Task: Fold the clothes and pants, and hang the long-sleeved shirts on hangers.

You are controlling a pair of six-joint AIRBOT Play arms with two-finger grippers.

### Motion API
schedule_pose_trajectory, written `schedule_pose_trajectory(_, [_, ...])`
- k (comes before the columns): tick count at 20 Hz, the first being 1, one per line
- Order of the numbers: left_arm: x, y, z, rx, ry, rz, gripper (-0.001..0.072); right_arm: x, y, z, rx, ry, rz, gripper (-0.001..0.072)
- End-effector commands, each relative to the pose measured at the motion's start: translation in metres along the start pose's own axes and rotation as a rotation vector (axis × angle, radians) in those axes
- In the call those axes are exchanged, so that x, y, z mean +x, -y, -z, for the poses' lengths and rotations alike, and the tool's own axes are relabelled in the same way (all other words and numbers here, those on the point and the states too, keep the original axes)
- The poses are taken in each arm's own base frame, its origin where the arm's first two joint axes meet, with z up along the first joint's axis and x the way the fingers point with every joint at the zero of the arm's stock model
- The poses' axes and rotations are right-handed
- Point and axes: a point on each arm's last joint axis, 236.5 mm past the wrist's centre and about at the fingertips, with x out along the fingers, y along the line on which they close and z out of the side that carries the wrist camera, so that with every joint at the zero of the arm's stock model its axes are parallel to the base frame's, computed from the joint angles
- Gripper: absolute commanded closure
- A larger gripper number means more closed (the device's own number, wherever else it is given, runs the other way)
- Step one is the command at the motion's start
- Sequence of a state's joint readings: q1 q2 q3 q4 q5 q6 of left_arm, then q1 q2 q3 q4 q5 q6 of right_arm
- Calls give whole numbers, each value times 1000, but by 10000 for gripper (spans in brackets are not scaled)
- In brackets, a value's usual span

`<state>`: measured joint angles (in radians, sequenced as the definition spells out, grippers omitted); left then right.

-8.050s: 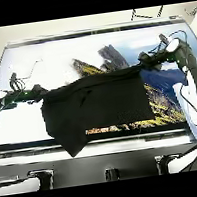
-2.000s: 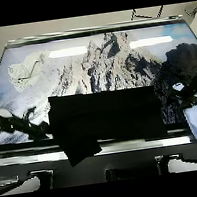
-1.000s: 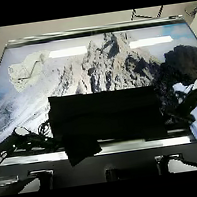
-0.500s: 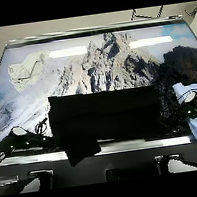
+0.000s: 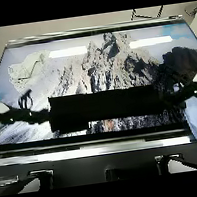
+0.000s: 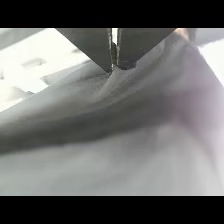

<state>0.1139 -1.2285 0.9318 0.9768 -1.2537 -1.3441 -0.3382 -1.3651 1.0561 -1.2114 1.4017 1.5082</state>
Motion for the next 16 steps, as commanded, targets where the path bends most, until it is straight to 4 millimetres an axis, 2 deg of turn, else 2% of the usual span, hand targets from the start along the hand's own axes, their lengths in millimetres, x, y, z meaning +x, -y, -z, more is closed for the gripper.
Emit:
schedule_pose_trajectory(1, [-11,12,-65,22,86,5,683,-10,-26,-63,-13,173,14,672])
schedule_pose_trajectory(3, [0,14,-89,37,74,8,683,2,-33,-85,10,190,11,671])
schedule_pose_trajectory(5, [19,12,-106,34,47,10,682,22,-36,-95,50,169,-17,670])
schedule_pose_trajectory(7, [44,-2,-109,-7,-7,9,682,38,-38,-101,80,155,-50,669])
schedule_pose_trajectory(9, [65,-17,-101,-91,-68,7,680,46,-46,-106,113,151,-100,666])
schedule_pose_trajectory(10, [70,-20,-96,-106,-99,14,644,46,-49,-107,119,155,-113,622])
schedule_pose_trajectory(11, [71,-23,-95,-115,-106,16,443,43,-50,-107,111,153,-112,424])
schedule_pose_trajectory(12, [66,-24,-96,-119,-98,17,192,35,-48,-105,61,135,-97,66])
schedule_pose_trajectory(13, [58,-27,-99,-122,-83,18,142,27,-43,-102,-6,119,-77,5])
schedule_pose_trajectory(16, [26,-25,-106,-107,-30,24,142,11,-4,-101,60,98,-47,3])
